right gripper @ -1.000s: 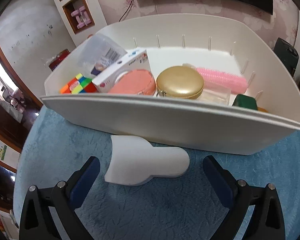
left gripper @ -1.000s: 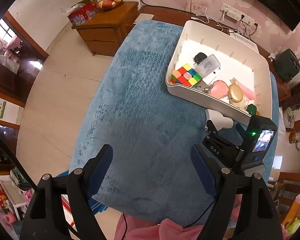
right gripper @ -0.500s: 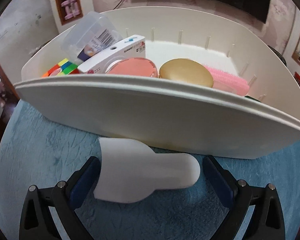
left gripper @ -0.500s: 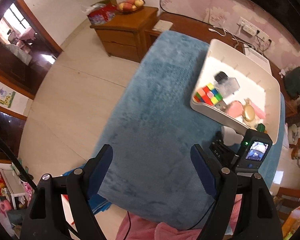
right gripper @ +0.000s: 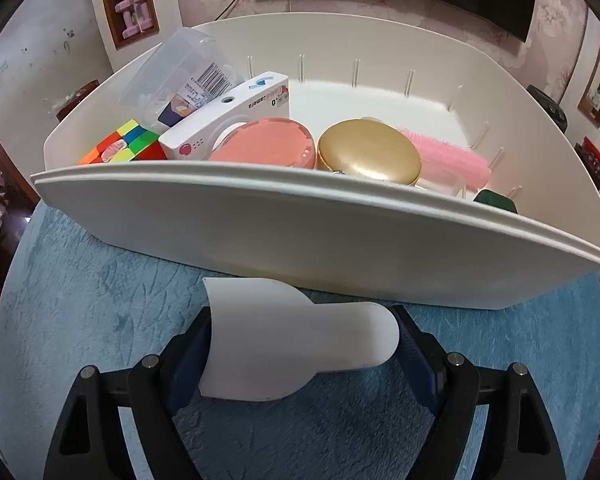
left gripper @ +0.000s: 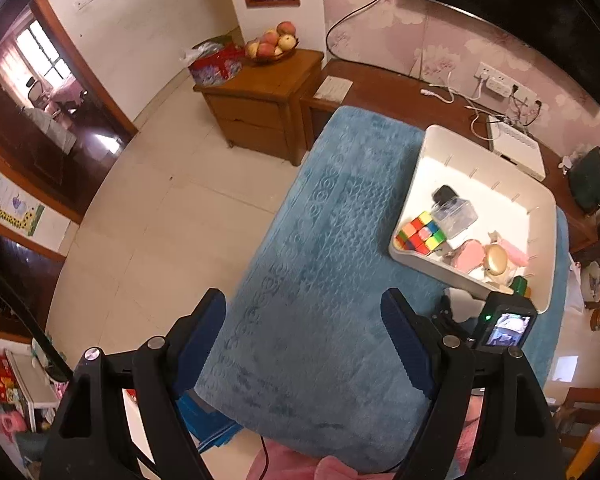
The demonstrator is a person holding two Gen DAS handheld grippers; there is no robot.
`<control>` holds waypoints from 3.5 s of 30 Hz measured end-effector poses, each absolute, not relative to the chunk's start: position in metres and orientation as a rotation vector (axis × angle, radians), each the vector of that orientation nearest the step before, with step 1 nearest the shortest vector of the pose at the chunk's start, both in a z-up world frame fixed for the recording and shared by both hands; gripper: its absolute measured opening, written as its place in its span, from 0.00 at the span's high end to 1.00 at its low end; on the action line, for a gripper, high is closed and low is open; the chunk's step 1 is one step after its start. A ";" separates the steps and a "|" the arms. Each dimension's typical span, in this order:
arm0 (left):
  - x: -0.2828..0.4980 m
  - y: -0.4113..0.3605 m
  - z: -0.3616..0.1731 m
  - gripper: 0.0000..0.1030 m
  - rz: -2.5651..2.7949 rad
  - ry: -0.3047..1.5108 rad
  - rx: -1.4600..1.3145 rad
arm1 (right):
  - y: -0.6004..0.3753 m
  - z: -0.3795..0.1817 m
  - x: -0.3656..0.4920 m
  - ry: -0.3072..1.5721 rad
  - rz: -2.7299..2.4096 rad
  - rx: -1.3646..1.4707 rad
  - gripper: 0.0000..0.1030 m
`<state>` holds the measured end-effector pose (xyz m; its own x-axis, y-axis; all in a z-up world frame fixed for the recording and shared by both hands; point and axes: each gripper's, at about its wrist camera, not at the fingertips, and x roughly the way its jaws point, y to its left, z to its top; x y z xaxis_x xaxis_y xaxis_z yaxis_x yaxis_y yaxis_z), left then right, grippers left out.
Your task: Organize rigid objects
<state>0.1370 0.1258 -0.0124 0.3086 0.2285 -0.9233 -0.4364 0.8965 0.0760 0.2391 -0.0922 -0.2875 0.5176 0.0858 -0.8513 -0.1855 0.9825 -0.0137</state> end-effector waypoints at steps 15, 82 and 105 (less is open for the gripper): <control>0.166 0.095 0.033 0.20 0.358 1.079 -0.088 | -0.075 -0.256 0.195 1.107 0.287 -0.130 0.18; 0.190 0.069 0.063 0.19 0.366 1.068 -0.237 | -0.145 -0.143 0.345 1.254 0.122 0.031 0.13; 0.129 0.119 0.057 0.18 0.052 0.811 -0.217 | -0.144 -0.024 0.147 0.544 0.103 0.202 0.02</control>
